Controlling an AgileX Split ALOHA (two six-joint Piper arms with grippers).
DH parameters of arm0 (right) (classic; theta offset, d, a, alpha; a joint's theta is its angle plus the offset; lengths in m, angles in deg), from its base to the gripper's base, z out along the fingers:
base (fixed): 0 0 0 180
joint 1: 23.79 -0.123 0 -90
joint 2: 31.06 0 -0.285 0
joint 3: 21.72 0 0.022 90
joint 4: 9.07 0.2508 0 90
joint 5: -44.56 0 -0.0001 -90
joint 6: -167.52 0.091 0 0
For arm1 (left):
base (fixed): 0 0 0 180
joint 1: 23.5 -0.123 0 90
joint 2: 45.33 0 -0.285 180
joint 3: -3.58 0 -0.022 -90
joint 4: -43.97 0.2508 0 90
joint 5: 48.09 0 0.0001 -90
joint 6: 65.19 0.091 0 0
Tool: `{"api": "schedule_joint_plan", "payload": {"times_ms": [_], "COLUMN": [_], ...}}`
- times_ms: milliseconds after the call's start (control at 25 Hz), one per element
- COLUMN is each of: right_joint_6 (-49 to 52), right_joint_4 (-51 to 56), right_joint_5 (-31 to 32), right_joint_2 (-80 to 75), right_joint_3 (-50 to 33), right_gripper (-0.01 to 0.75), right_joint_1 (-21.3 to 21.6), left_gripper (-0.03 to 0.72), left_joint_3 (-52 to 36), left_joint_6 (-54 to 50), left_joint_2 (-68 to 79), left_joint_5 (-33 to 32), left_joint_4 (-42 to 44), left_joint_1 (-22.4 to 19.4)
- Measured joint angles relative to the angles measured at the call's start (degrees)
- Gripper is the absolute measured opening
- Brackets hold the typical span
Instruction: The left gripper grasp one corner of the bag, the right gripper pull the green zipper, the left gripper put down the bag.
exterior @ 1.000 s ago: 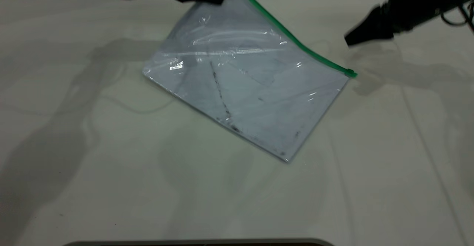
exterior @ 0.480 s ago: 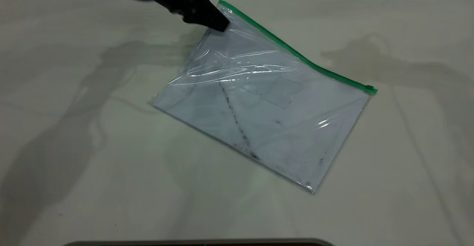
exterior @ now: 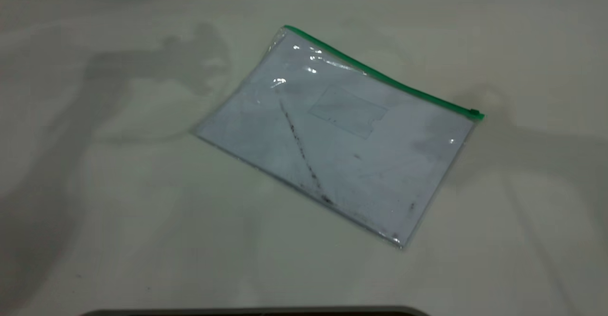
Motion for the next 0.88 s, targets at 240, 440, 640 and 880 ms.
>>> {"api": "schedule_joint_plan", "payload": {"times_ms": [240, 440, 640, 880], "right_joint_6": [20.67, 29.14, 32.36, 38.94], "right_joint_4": [-17.12, -29.15, -33.6, -38.3], "right_joint_5": [0.83, 1.05, 1.05, -0.38], "right_joint_2": [12.72, 26.57, 38.68, 51.26], "right_joint_3": [-1.52, -12.03, -27.36, -47.3], "right_gripper": [0.472, 0.469, 0.468, 0.468], "right_joint_1": [0.0, 0.0, 0.0, 0.0], "left_gripper": [0.428, 0.423, 0.423, 0.423], "left_joint_3": [0.0, -2.01, -13.14, -36.94], "left_joint_6": [-18.13, -29.34, -32.05, -33.56], "left_joint_2": [-13.38, -24.84, -37.24, -49.15], "left_joint_5": [0.0, 0.0, 0.0, 0.0], "left_joint_4": [8.69, 17.39, 19.93, 20.15], "left_joint_1": [-0.3, -0.3, -0.3, -0.3]}}
